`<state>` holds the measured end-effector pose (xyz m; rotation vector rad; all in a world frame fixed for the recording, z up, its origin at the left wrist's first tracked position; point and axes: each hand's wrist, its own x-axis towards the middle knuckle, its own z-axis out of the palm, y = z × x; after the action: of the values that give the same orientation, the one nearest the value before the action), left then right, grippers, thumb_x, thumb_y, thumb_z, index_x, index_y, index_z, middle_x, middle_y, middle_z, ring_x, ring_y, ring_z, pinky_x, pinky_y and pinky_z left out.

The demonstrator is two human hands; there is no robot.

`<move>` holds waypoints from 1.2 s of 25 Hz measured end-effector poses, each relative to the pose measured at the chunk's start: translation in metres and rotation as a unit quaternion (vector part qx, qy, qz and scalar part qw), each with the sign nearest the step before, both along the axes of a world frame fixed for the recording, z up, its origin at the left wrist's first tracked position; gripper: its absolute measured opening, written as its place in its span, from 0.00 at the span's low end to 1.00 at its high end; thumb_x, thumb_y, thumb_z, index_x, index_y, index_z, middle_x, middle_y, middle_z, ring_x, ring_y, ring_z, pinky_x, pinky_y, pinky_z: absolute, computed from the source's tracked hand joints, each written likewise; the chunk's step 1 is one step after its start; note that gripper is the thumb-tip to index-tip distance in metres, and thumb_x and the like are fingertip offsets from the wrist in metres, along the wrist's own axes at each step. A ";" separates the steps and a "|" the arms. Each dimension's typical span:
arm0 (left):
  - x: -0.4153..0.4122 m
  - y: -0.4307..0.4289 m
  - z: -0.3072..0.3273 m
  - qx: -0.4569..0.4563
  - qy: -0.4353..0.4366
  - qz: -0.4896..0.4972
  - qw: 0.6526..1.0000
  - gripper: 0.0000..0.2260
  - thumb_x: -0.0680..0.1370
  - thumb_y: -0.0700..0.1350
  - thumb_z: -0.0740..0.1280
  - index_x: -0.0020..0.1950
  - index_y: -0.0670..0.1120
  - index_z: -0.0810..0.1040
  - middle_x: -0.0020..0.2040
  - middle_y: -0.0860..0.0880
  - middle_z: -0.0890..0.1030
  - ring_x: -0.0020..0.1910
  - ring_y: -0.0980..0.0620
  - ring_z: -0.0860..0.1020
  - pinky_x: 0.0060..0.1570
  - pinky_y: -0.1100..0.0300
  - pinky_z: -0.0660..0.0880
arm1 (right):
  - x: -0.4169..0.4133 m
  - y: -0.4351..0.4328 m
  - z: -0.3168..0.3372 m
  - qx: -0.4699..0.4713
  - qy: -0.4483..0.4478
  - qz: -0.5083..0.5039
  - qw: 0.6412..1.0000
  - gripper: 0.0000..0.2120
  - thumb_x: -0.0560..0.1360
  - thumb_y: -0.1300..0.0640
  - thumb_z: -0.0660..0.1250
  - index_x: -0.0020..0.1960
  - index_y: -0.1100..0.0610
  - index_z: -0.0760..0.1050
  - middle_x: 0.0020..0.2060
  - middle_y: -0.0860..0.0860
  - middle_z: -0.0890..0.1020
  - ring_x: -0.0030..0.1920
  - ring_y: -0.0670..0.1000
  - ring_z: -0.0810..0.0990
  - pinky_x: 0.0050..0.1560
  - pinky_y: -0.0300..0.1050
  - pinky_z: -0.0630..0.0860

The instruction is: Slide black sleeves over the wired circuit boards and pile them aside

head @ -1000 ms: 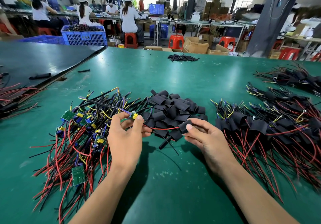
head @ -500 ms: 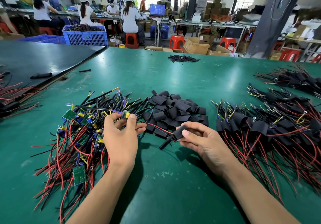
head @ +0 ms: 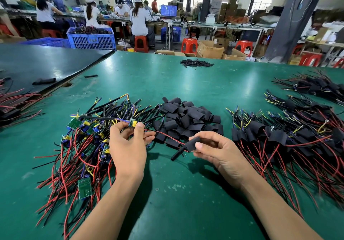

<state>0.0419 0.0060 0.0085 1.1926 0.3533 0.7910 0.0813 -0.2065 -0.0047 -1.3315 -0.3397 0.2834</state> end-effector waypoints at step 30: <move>-0.019 -0.043 0.008 -0.090 0.096 -0.201 0.971 0.08 0.81 0.43 0.66 0.46 0.42 0.83 0.46 0.42 0.86 0.39 0.48 0.85 0.34 0.61 0.79 | -0.010 0.030 0.001 0.160 0.049 -0.103 0.980 0.25 0.63 0.63 0.76 0.59 0.61 0.78 0.46 0.56 0.86 0.44 0.56 0.86 0.46 0.43 0.82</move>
<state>0.0230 -0.0365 0.0161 1.1232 0.3197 0.2873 0.0714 -0.1768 -0.0033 -1.0213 -0.1530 0.1129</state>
